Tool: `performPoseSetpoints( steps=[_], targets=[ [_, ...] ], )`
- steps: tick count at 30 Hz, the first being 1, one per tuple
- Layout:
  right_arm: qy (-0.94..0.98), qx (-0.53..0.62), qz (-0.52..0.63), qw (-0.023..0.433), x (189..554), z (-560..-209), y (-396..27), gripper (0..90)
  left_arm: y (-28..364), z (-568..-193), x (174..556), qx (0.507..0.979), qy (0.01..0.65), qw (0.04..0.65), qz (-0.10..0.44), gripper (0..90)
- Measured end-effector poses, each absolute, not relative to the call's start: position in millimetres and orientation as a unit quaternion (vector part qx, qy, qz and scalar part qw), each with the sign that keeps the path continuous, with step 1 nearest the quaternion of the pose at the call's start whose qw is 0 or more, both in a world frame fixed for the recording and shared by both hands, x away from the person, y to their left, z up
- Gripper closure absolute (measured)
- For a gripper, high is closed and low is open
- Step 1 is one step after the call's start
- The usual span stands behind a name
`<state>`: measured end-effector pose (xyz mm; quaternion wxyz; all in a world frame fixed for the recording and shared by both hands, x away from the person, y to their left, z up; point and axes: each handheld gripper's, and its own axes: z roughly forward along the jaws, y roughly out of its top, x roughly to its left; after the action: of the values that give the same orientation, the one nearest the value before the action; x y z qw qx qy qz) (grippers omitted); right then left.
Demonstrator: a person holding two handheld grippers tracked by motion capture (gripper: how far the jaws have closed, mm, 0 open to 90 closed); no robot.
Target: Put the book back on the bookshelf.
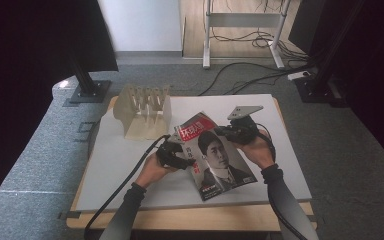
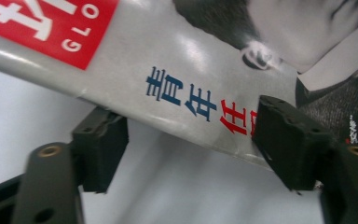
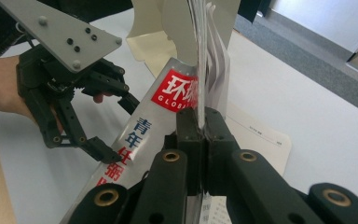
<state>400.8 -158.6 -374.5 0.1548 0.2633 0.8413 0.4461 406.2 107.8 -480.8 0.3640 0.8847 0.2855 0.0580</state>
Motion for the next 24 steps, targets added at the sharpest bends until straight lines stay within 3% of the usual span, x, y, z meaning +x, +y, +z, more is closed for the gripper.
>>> performPoseSetpoints(
  steps=[5, 7, 14, 24],
  targets=[
    [0.84, 0.258, 0.452, 0.154, 399, -371, -159, 86.2, 110, -477, 410, 0.883, 0.305, 0.353, 0.037, 35.1],
    [0.841, 0.254, 0.452, 0.154, 400, -371, -157, 86.2, 113, -477, 413, 0.881, 0.308, 0.358, 0.005, 44.2],
    [0.843, 0.256, 0.446, 0.159, 401, -371, -154, 86.2, 114, -468, 412, 0.879, 0.311, 0.361, -0.016, 59.8],
    [0.837, 0.252, 0.455, 0.171, 399, -364, -157, 86.1, 116, -450, 413, 0.872, 0.322, 0.369, -0.011, 70.9]
  ],
)
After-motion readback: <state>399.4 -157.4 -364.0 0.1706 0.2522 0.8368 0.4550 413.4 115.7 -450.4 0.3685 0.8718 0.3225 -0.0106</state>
